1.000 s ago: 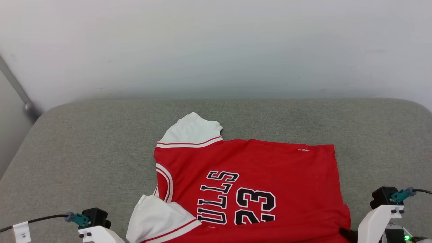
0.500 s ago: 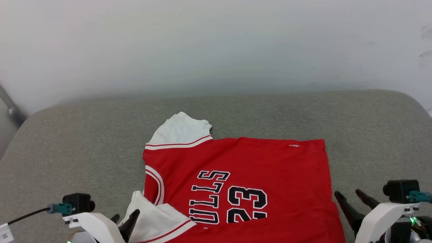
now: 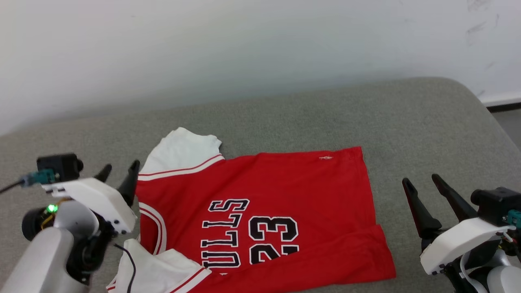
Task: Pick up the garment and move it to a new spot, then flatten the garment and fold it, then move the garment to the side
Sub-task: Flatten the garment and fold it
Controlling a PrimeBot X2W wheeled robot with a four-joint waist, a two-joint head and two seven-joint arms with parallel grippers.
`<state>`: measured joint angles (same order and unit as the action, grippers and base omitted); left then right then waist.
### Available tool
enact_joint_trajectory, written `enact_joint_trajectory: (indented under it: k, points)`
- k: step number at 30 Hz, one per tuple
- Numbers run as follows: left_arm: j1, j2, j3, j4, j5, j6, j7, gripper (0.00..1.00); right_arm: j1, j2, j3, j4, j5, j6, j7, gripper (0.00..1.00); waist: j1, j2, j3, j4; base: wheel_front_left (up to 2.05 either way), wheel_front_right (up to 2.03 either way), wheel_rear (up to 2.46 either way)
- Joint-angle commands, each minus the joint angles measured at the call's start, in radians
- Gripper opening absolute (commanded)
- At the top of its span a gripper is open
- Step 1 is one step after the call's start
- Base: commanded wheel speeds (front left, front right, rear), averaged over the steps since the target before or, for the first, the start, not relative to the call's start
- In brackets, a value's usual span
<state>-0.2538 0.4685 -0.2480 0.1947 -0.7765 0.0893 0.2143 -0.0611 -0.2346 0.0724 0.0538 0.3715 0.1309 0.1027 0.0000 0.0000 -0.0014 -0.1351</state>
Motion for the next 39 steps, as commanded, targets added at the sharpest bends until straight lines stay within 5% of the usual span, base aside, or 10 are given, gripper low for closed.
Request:
enact_joint_trajectory:
  k: [1,9,17,23,32,33,34,35,36,39]
  points:
    - [-0.061,0.02,0.009,0.008,0.01,-0.009,0.009,1.0,-0.024,0.015,-0.004,-0.026,-0.011,0.0,-0.005,1.0,0.0,0.0,0.084,-0.042,0.0,0.0,0.0]
    - [-0.337,0.107,0.009,0.072,-0.014,-0.091,0.153,1.0,-0.075,0.067,-0.031,-0.102,-0.035,0.0,-0.029,1.0,0.0,0.0,0.277,-0.106,0.0,0.0,0.0]
    - [-0.559,0.193,-0.022,0.181,-0.086,-0.164,0.431,1.0,-0.117,0.111,-0.011,-0.105,-0.032,0.0,-0.064,1.0,0.0,0.0,0.41,-0.174,0.0,0.0,0.0]
    - [-0.633,0.261,-0.05,0.247,-0.098,-0.161,0.605,1.0,-0.133,0.133,0.017,-0.083,-0.017,0.0,-0.09,1.0,0.0,0.0,0.484,-0.222,0.0,0.0,0.0]
    - [-0.659,0.306,-0.094,0.319,-0.069,-0.162,0.703,1.0,-0.151,0.148,0.046,-0.041,0.019,0.0,-0.121,1.0,0.0,0.0,0.555,-0.262,0.0,0.0,0.0]
    - [-0.649,0.301,-0.106,0.331,-0.07,-0.16,0.722,0.95,-0.153,0.148,0.047,-0.039,0.024,0.0,-0.124,1.0,0.0,0.0,0.557,-0.263,0.0,0.0,0.0]
    - [-0.641,0.296,-0.117,0.341,-0.068,-0.16,0.736,0.53,-0.154,0.145,0.049,-0.035,0.028,0.0,-0.126,1.0,0.0,0.0,0.559,-0.263,0.0,0.0,0.0]
    - [-0.636,0.289,-0.127,0.345,-0.067,-0.162,0.743,0.37,-0.158,0.145,0.054,-0.031,0.044,0.0,-0.124,1.0,0.0,0.0,0.561,-0.263,0.0,0.0,0.0]
    - [-0.633,0.281,-0.13,0.349,-0.071,-0.164,0.745,0.0,-0.164,0.144,0.058,-0.031,0.055,0.0,-0.121,1.0,0.0,0.0,0.563,-0.262,0.0,0.0,0.0]
    - [-0.632,0.247,-0.135,0.362,-0.075,-0.163,0.717,0.0,-0.198,0.106,0.078,-0.027,0.123,0.0,-0.075,1.0,0.0,0.0,0.553,-0.244,0.0,0.0,0.0]
